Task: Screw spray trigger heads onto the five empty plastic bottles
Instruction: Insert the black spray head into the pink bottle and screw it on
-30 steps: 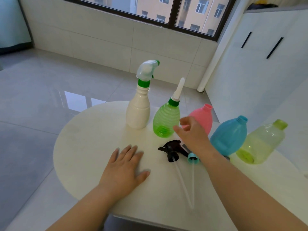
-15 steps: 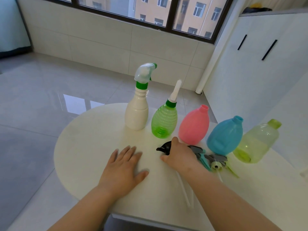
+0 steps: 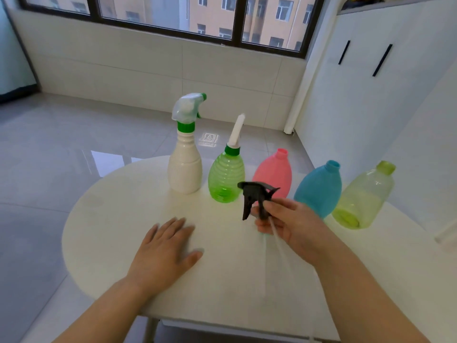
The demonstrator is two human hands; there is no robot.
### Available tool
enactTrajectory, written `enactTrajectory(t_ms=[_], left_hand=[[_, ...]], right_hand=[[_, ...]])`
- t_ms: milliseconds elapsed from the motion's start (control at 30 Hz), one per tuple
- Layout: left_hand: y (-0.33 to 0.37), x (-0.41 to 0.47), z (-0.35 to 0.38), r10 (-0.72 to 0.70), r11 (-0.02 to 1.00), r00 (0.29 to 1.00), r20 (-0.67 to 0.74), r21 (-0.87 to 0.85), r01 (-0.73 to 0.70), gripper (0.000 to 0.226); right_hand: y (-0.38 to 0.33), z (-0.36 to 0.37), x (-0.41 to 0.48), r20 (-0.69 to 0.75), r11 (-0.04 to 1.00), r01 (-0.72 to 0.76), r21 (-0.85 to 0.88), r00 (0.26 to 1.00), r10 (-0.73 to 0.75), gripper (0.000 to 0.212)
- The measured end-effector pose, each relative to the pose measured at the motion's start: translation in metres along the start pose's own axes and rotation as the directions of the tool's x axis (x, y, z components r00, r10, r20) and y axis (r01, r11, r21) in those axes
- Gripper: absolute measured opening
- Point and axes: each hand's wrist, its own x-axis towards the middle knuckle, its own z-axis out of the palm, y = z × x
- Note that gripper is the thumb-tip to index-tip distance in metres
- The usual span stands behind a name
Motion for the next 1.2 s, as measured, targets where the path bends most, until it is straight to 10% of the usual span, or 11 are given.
enactTrajectory(t_ms=[133,433,733,1200], left_hand=[[0.008,-0.001,-0.006,0.003,0.994,0.996,-0.092,-0.105,-0.013,0.048],[0.101,0.037,-0.026,0.000,0.803,0.963,-0.270,-0.574,-0.161,0.019],[0.164,0.132,-0.014,-0.132,0.789,0.986,-0.101,-0.612,0.043,0.097],[0.159,0.163,0.010,-0.129,0.760,0.989,-0.078,-0.648,0.048,0.097]], right_hand=[[0.001,-0.039,-0.016,-0.075,0.933,0.077,0.352,0.996,-0.054,0.021],[-0.011,-0.095,-0.030,-0.179,0.867,0.292,0.404,0.955,-0.238,0.025],[-0.007,-0.110,-0.029,-0.297,0.800,0.373,0.470,0.920,-0.254,0.024],[-0.008,-0.118,-0.024,-0.333,0.796,0.360,0.486,0.919,-0.213,0.022]])
